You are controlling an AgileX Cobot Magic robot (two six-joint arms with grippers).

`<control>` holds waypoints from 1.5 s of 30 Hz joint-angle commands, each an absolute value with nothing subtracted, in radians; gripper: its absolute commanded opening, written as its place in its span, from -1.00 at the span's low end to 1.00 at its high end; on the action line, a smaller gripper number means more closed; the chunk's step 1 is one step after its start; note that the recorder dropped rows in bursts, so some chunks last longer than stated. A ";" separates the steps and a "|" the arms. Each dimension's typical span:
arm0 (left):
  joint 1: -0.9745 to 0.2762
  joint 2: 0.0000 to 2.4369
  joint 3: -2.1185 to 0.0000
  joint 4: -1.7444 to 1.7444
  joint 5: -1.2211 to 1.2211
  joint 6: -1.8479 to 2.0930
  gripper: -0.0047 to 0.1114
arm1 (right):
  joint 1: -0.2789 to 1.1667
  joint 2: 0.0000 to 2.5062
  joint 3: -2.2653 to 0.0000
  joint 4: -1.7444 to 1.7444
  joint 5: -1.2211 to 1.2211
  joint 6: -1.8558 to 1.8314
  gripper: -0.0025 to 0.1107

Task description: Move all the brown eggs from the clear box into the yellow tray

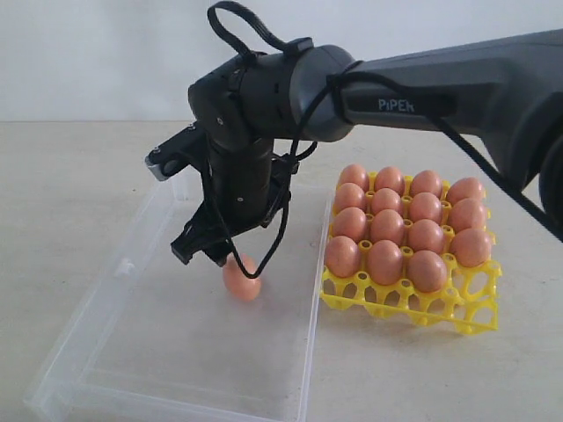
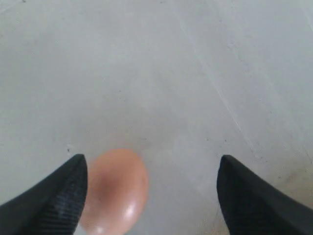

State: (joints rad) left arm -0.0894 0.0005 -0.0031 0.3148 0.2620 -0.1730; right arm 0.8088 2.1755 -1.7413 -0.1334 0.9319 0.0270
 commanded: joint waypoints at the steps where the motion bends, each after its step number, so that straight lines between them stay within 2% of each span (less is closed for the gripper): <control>1: -0.091 0.000 0.000 0.311 0.254 -0.180 -0.90 | 0.807 2.177 -1.756 -0.081 1.017 0.016 0.28; 5: -0.091 0.000 0.000 0.311 0.254 -0.180 -0.90 | 0.807 2.209 -1.756 0.050 1.058 0.024 0.28; 12: -0.091 0.000 0.000 0.311 0.256 -0.180 -0.90 | 0.807 2.266 -1.756 0.058 0.959 0.178 0.24; 14: -0.091 0.000 0.000 0.311 0.256 -0.180 -0.90 | 0.807 2.277 -1.756 0.058 0.961 0.205 0.07; 19: -0.091 0.000 0.000 0.311 0.256 -0.180 -0.90 | 0.807 2.281 -1.756 0.062 0.968 0.207 -0.60; 21: -0.091 0.000 0.000 0.311 0.256 -0.180 -0.90 | 0.807 2.281 -1.756 0.062 0.968 0.207 -0.75; 25: -0.091 0.000 0.000 0.311 0.254 -0.180 -0.90 | 0.807 2.281 -1.756 0.059 0.957 0.169 -0.93; 31: -0.091 0.000 0.000 0.311 0.254 -0.180 -0.90 | 0.807 2.254 -1.758 0.046 0.947 -0.018 -0.93; 33: -0.091 0.000 0.000 0.311 0.254 -0.180 -0.90 | 0.807 2.241 -1.758 0.048 0.946 -0.090 -0.81; 34: -0.091 0.000 0.000 0.311 0.254 -0.180 -0.90 | 0.807 2.232 -1.758 0.048 0.946 -0.116 -0.69; 38: -0.091 0.000 0.000 0.311 0.255 -0.180 -0.90 | 0.807 2.219 -1.758 0.043 0.939 -0.161 0.06; 40: -0.091 0.000 0.000 0.311 0.255 -0.180 -0.90 | 0.807 2.219 -1.758 0.043 0.939 -0.173 0.34; 42: -0.091 0.000 0.000 0.311 0.255 -0.180 -0.90 | 0.807 2.219 -1.758 0.043 0.941 -0.171 0.44; 45: -0.091 0.000 0.000 0.311 0.255 -0.180 -0.90 | 0.807 2.213 -1.758 0.048 0.986 -0.168 0.45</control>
State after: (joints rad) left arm -0.0894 0.0005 -0.0031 0.3148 0.2620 -0.1730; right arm 0.8088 2.2330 -1.7529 0.0536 0.9509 -0.1567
